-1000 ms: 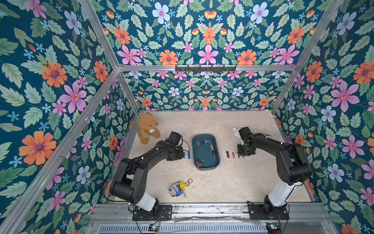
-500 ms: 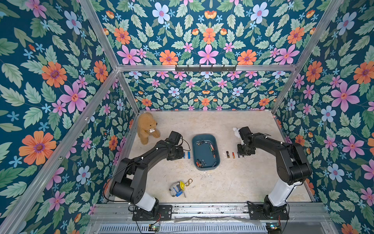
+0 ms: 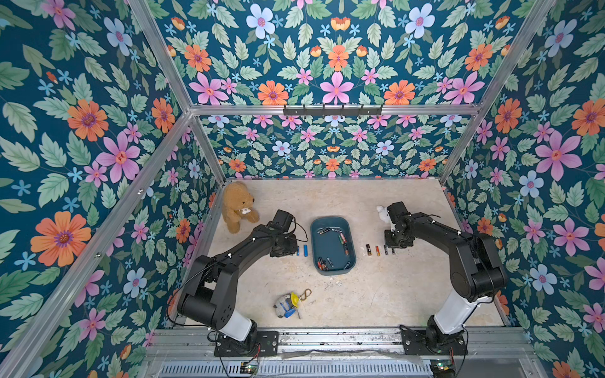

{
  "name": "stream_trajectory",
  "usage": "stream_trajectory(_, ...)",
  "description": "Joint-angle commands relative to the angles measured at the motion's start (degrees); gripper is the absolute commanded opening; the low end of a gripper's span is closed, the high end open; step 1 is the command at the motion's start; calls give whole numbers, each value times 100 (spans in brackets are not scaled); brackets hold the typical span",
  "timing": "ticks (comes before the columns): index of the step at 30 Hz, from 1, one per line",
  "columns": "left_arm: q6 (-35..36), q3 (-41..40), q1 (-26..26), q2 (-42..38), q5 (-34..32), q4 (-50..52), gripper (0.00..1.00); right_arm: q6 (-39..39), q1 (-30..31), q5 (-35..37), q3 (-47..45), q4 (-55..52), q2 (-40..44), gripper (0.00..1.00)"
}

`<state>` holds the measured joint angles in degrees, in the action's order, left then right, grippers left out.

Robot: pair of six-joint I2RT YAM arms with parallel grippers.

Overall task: Take the batteries out of the storage box
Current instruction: Place the battery at the center of the board, then pick up the battery from the storage box.

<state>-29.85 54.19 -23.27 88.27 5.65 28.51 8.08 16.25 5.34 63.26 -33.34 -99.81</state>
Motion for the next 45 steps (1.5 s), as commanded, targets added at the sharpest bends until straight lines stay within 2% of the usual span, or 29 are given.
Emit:
stream_trajectory(1, -7, 64, 0, -57, -60, 115, 31, 64, 1, 105, 123, -149, 107, 22)
stream_trajectory(6, -13, 115, 6, -73, -72, 152, 31, 187, 103, 131, 493, -434, 328, 23)
stream_trajectory(13, -74, 61, 5, -140, -48, 55, 31, 420, 829, 462, 1537, -1093, 182, 23)
stream_trajectory(17, -140, 106, -2, -204, 37, 29, 32, 559, 1072, 391, 1935, -1211, -9, 24)
stream_trajectory(21, -187, 387, -126, -310, -51, 94, 32, 645, 1159, 320, 1991, -1145, -92, 24)
stream_trajectory(24, -193, 897, -364, -211, -283, 379, 32, 665, 1153, 296, 1912, -1070, -107, 25)
stream_trajectory(30, -171, 2209, -1056, 594, -817, 1098, 34, 665, 1122, 242, 1678, -862, -139, 26)
stream_trajectory(34, -171, 2924, -1487, 1228, -1032, 1376, 34, 677, 879, 62, 1388, -601, -66, 26)
stream_trajectory(45, -403, 3720, -1920, 2292, -672, 1266, 36, 364, 375, -262, 919, -342, 150, 27)
